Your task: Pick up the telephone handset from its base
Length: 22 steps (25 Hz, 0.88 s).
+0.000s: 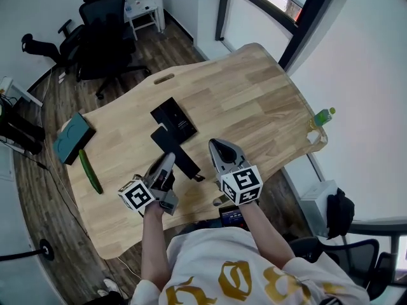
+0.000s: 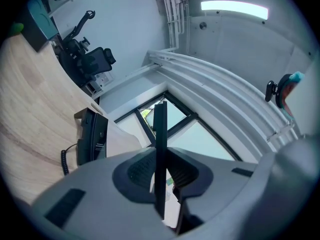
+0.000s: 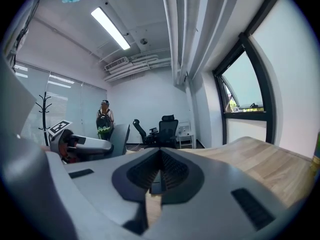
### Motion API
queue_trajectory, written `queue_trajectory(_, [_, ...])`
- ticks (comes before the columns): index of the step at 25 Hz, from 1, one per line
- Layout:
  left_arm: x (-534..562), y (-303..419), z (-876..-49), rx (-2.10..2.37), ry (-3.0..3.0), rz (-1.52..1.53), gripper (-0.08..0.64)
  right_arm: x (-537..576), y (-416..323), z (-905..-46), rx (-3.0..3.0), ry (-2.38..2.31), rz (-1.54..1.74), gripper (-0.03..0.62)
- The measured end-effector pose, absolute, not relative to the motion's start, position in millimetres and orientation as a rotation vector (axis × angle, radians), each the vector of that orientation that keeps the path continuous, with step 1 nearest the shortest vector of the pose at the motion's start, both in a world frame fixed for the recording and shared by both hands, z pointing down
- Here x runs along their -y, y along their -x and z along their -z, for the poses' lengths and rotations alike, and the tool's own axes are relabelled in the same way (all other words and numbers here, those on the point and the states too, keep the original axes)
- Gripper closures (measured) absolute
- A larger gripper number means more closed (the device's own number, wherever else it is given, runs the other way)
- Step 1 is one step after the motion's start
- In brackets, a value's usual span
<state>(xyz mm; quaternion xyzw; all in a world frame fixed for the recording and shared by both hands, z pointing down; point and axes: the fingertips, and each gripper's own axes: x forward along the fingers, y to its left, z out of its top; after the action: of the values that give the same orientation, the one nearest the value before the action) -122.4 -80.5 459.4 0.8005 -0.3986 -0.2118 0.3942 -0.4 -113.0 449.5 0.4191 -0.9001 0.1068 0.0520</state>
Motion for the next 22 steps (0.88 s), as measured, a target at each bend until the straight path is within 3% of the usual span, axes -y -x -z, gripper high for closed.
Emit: queue_trajectory(22, [21,73,-440,1.024,-2.128,0.485,0.488,68,-41,-452,2.786,-1.194,-0.268,0.588])
